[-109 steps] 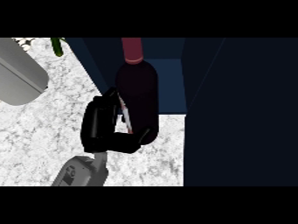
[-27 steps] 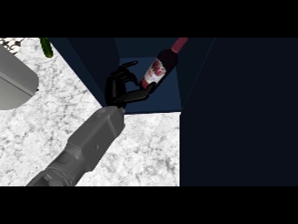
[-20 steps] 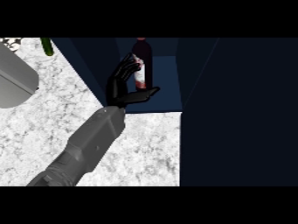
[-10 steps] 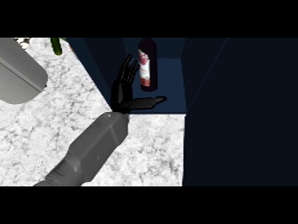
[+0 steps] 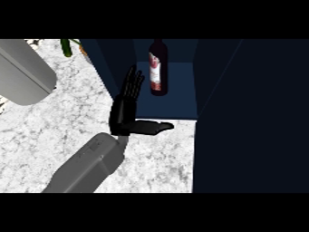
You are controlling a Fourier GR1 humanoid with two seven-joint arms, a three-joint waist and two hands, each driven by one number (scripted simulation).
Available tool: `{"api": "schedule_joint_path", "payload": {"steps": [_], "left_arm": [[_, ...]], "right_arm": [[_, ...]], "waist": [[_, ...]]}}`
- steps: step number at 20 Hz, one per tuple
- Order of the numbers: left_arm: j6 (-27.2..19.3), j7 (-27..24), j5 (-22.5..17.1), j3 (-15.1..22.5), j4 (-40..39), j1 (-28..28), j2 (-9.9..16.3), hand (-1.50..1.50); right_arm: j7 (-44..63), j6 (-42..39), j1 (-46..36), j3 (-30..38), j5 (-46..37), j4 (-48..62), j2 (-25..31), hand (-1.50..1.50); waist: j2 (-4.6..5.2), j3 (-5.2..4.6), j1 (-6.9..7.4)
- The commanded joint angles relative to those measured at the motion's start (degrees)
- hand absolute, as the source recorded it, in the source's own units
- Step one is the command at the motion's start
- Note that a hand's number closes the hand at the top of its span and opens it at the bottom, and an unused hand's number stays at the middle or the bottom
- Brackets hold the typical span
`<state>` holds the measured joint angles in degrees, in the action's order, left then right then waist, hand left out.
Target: Pick up the wine, place it into the cabinet and close the cabinet
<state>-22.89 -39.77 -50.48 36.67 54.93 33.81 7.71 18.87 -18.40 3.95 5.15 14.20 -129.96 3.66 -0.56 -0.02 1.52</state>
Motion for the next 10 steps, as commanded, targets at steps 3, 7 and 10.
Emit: {"api": "schedule_joint_path", "payload": {"steps": [3, 7, 10], "left_arm": [[-5.9, 6.8, 3.2, 4.4, 26.4, -11.6, 9.8, -1.5], [-10.5, 10.1, 5.8, 5.2, 40.1, -18.4, 14.2, -1.5], [-15.7, 12.5, 9.7, 7.0, 46.4, -20.4, 13.0, -1.5]], "right_arm": [[0.8, -0.3, 0.6, 1.0, 2.6, -0.4, 0.3, -1.5], [2.4, 1.3, -1.6, -2.1, -0.7, -1.3, -0.5, -1.5], [0.3, -1.0, -1.4, -1.2, -0.1, -0.3, 0.7, -1.5]], "waist": [[-0.05, 0.09, -0.03], [0.25, 0.05, -0.68], [0.38, 0.05, -1.1]]}}
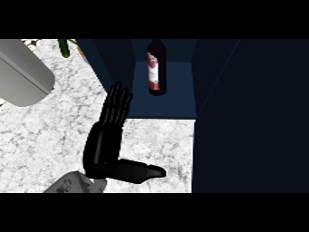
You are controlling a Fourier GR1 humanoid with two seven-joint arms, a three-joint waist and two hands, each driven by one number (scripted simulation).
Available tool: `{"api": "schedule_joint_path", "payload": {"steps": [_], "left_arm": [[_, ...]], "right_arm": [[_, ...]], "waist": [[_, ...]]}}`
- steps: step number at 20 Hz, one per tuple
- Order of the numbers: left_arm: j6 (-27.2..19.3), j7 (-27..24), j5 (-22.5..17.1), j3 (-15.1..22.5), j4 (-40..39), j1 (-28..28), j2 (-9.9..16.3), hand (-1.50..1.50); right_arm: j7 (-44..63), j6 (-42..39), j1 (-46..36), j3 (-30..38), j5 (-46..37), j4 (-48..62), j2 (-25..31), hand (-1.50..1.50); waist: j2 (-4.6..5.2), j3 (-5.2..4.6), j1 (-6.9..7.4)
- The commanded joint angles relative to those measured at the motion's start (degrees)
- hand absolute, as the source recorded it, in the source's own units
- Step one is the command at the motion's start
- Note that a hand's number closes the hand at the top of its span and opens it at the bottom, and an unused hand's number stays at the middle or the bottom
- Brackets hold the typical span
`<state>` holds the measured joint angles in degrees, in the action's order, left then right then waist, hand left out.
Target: Pick up the wine, place it into the cabinet and close the cabinet
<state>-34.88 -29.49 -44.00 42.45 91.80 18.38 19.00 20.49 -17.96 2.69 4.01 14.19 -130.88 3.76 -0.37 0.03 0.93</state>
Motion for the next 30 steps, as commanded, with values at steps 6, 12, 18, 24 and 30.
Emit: {"api": "schedule_joint_path", "payload": {"steps": [6, 12, 18, 24, 30], "left_arm": [[-6.5, 4.1, 6.1, 0.9, 20.2, -12.3, 7.0, -1.5], [-5.0, 1.2, 5.6, -3.4, 27.4, -23.5, 15.2, -1.5], [-0.7, -3.6, 4.4, -7.9, 32.3, -34.3, 19.5, -1.5], [10.4, -10.1, -1.4, -17.5, 31.8, -45.1, 22.7, -1.5], [14.9, -9.2, -6.1, -26.3, 35.4, -51.1, 26.6, -1.5]], "right_arm": [[3.4, -4.5, -0.7, 0.2, 0.9, -4.6, 5.7, 1.5], [6.0, -12.5, 2.8, -6.5, 4.3, -6.2, 9.4, 1.5], [13.5, -11.4, 8.4, -16.6, 8.3, -10.8, 8.0, 1.5], [14.1, -7.6, 9.7, -28.1, 1.2, -14.5, 3.2, 1.5], [19.9, 0.2, -0.9, -38.8, -8.6, -11.6, -3.5, 1.5]], "waist": [[0.13, -0.02, -0.62], [0.07, -0.07, 0.08], [-0.02, -0.14, 0.14], [-0.14, -0.19, 0.11], [-0.18, -0.26, 0.43]]}}
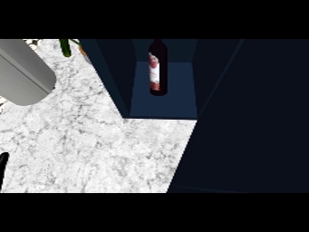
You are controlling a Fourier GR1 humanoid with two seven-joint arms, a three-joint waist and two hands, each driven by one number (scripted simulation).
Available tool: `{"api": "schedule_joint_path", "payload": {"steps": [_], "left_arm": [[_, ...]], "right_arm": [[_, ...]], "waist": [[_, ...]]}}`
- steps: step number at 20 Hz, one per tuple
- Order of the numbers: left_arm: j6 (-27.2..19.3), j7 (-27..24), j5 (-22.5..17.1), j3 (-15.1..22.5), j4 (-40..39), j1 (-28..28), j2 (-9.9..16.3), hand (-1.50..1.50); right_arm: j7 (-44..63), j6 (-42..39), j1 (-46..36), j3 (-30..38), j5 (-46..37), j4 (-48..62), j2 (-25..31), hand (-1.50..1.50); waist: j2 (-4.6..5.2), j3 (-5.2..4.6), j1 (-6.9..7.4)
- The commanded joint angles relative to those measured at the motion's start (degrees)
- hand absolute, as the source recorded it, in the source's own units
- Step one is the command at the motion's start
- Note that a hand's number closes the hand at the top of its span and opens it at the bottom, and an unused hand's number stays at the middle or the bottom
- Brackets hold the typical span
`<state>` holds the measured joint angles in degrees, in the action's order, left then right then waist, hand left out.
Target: Pick up the wine, place it into the cabinet and close the cabinet
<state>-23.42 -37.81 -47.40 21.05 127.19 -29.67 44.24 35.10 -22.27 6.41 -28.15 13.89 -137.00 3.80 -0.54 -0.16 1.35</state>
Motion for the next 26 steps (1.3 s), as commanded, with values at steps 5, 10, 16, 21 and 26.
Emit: {"api": "schedule_joint_path", "payload": {"steps": [5, 10, 16, 21, 26], "left_arm": [[9.8, 0.2, -8.0, -14.6, 2.9, -9.3, 5.1, -1.5], [16.6, -1.7, -7.4, -17.4, 1.6, -14.4, 4.5, -1.5], [23.0, 0.5, -10.7, -24.0, 1.9, -18.2, 4.8, -1.5], [25.6, 1.7, -10.7, -25.9, -0.2, -17.5, 3.0, -1.5], [28.9, 5.5, -14.0, -30.7, -3.6, -15.2, 3.8, -1.5]], "right_arm": [[5.6, 11.4, -12.7, -14.0, -17.0, -1.3, -3.7, 1.5], [4.2, 23.3, -27.2, -16.2, -20.5, 11.0, -3.8, 1.5], [4.7, 32.6, -42.2, -11.6, -17.0, 22.8, -3.8, 1.5], [0.3, 35.1, -51.6, -5.9, -14.4, 35.1, -3.8, 1.5], [-5.1, 30.3, -57.2, 1.0, -11.9, 46.6, -3.8, 1.5]], "waist": [[0.01, 0.01, 0.15], [0.2, 0.03, 0.97], [0.34, 0.08, 1.46], [0.56, 0.11, 1.13], [0.82, 0.12, 0.41]]}}
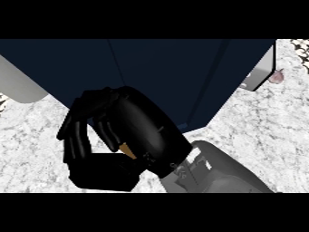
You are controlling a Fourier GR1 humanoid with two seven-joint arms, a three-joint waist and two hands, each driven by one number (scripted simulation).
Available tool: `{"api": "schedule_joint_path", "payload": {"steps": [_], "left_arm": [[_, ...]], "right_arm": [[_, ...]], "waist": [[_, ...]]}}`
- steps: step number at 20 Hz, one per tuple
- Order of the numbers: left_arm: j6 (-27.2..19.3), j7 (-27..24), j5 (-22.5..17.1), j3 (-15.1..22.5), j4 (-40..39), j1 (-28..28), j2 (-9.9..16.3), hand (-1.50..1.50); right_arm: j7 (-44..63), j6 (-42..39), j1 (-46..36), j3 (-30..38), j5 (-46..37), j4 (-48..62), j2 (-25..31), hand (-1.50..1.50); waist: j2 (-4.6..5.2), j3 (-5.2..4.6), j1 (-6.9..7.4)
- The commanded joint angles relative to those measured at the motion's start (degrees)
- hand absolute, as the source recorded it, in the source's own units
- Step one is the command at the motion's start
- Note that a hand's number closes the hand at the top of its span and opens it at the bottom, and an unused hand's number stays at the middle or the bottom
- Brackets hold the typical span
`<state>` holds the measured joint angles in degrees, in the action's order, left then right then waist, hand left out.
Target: Pick up the wine, place it into the cabinet and close the cabinet
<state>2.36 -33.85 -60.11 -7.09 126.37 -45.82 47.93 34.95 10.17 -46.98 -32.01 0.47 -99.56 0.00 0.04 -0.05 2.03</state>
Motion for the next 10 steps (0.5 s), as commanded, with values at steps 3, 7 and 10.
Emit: {"api": "schedule_joint_path", "payload": {"steps": [3, 7, 10], "left_arm": [[1.9, 2.3, 3.3, 0.4, 1.3, -1.9, -2.7, -1.5], [0.1, 7.4, 1.0, 0.0, 1.8, 3.0, -2.0, -1.5], [-3.8, 8.9, 4.7, 4.8, 2.6, 6.2, -3.7, -1.5]], "right_arm": [[-6.7, -5.3, -6.1, 10.4, 1.7, 12.5, 1.6, 1.5], [-12.8, -8.0, -6.6, 13.5, 1.5, 18.8, 3.1, 1.5], [-16.6, -10.6, -8.2, 18.0, 3.2, 24.2, 5.0, 1.5]], "waist": [[0.14, 0.05, -0.4], [0.26, 0.07, -1.22], [0.46, 0.07, -1.58]]}}
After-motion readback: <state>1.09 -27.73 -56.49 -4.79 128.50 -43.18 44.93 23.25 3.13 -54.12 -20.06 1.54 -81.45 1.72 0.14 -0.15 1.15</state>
